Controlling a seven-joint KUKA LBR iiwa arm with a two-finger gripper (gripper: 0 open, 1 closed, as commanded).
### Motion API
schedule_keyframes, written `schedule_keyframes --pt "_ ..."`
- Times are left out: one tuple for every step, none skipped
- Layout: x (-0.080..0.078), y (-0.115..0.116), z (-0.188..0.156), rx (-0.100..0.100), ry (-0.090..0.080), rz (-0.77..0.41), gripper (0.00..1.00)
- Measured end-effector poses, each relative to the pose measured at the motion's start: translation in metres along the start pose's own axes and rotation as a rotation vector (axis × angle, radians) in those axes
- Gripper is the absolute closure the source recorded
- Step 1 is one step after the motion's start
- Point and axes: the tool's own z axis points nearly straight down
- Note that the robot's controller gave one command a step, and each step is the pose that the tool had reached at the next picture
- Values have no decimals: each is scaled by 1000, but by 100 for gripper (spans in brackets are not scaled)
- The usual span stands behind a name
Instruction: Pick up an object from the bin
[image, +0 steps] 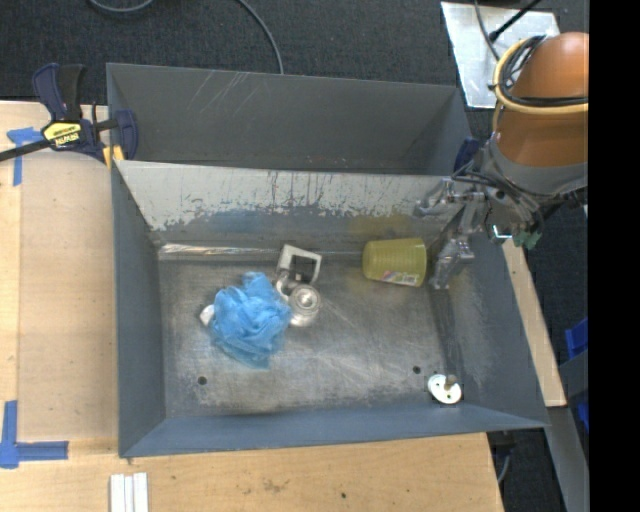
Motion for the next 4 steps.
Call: schedule_keyframes --pt "-1 1 -4 1 -6 -3 0" --pt "-10 -3 32 0 -16 179 0" --pt "-9 4 62 0 -5 162 0" --pt "-10 1 76 -1 -5 296 0"
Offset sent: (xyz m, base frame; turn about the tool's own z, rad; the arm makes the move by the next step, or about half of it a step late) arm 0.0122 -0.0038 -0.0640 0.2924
